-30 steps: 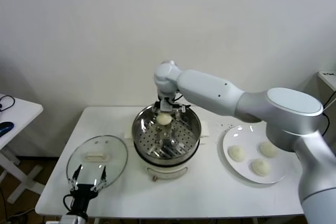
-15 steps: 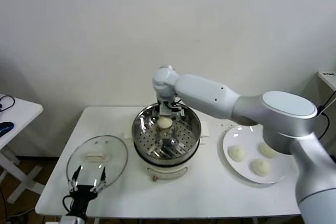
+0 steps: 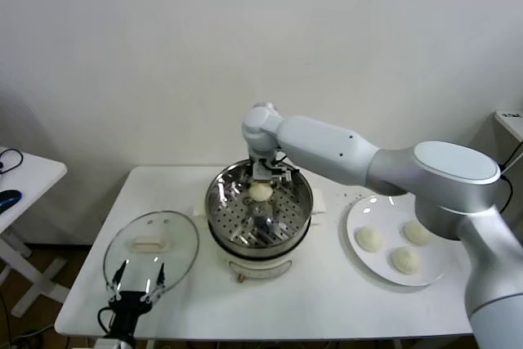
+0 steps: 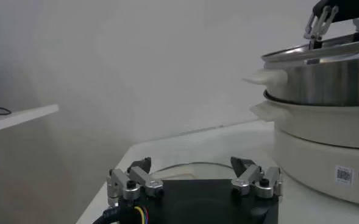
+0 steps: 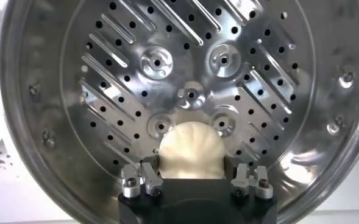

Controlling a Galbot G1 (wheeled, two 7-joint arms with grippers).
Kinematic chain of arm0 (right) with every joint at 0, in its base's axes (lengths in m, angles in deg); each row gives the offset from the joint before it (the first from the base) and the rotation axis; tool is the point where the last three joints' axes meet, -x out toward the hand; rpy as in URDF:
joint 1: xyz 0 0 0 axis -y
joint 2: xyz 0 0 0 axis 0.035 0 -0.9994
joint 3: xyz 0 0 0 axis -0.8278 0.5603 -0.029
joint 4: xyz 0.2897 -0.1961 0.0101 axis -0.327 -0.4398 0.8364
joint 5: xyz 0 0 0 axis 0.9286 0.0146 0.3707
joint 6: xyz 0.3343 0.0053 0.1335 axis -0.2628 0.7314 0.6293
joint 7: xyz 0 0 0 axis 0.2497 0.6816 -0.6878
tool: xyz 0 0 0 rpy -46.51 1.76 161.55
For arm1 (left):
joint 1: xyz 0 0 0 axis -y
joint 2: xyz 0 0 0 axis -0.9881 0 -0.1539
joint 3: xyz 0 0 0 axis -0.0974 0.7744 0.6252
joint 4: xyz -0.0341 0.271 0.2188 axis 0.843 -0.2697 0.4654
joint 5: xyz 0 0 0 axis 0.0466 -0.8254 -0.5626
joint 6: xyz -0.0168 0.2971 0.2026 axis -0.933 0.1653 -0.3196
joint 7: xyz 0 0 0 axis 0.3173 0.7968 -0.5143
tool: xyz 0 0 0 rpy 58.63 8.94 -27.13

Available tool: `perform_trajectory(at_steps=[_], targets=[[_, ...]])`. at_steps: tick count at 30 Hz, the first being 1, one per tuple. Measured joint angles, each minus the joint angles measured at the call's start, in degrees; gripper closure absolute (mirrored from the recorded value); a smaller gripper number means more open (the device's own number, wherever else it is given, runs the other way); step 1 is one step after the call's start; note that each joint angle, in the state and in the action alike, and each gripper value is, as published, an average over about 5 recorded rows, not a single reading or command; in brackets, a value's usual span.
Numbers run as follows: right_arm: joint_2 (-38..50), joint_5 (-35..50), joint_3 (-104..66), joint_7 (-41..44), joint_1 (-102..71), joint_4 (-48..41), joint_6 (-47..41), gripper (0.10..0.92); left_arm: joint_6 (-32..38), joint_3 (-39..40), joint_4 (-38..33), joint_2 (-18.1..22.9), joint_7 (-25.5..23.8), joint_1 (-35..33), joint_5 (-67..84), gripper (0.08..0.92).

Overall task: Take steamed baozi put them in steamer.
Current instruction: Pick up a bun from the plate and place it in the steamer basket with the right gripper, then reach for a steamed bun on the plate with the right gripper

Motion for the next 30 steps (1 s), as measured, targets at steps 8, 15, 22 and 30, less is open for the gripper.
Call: perform_trajectory(at_steps=[8,15,22,30], targets=[[-0.08,-0.27,0.12,-0.26,-0.24,0.28,0.31,0.207,0.03,0.02,0.1,0.0,-0.01,0.01,-0.04,0.177],[0.6,-1.37,-0.72,0.33,0.33,1.49,1.26,0.203,0.05,-0.07,0.02,0.0,0.0,-0.11,-0.01,0.177],[3.73,2.25,0.34,1.93,4.37,5.42,0.9,0.203,0.02,-0.15,-0.5,-0.08,0.06,-0.26,0.05,0.177],[12.7,20.48,7.81,2.59,14.56,10.61,-8.0,0.203,-0.04,0.22,-0.92,-0.44,0.36,0.1,0.06,0.177]])
